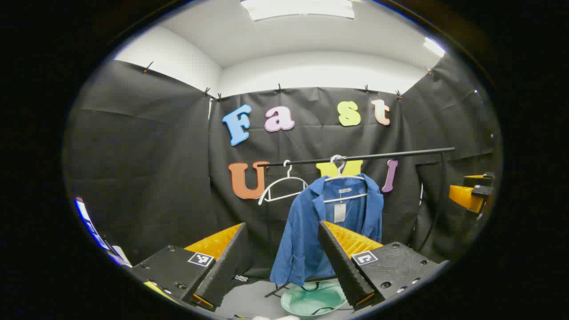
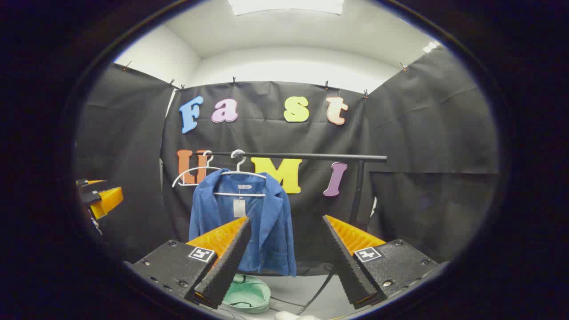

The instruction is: Grasp the clothes on the hanger with both hands and then place them into the laundry hamper below.

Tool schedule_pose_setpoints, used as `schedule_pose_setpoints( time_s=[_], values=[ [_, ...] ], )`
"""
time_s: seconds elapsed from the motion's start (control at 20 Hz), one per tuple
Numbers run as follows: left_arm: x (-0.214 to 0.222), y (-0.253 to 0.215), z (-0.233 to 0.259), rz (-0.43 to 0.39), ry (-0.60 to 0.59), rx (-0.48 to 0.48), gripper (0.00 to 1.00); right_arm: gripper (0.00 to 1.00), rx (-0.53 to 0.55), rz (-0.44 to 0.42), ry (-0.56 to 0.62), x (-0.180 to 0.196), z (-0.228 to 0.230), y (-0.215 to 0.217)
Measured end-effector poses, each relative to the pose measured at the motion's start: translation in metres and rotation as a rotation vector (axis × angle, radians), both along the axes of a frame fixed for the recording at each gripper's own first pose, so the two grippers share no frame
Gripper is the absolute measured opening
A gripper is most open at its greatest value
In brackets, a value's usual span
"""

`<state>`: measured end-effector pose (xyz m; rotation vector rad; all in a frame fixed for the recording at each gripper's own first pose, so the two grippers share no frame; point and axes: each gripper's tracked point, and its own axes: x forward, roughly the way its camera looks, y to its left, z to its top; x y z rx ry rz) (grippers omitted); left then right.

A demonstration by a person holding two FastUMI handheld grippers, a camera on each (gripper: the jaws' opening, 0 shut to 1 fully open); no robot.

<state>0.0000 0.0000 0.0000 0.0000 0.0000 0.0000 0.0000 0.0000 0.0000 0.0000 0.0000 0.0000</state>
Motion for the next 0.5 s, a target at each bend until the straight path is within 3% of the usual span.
schedule_pose_setpoints(
  time_s=[0.5],
  values=[
    [-0.018,0.002,0.01,0.018,-0.004,0.014,1.0,0.99,0.011,0.032,-0.019,-0.003,0.005,0.004]
  ],
)
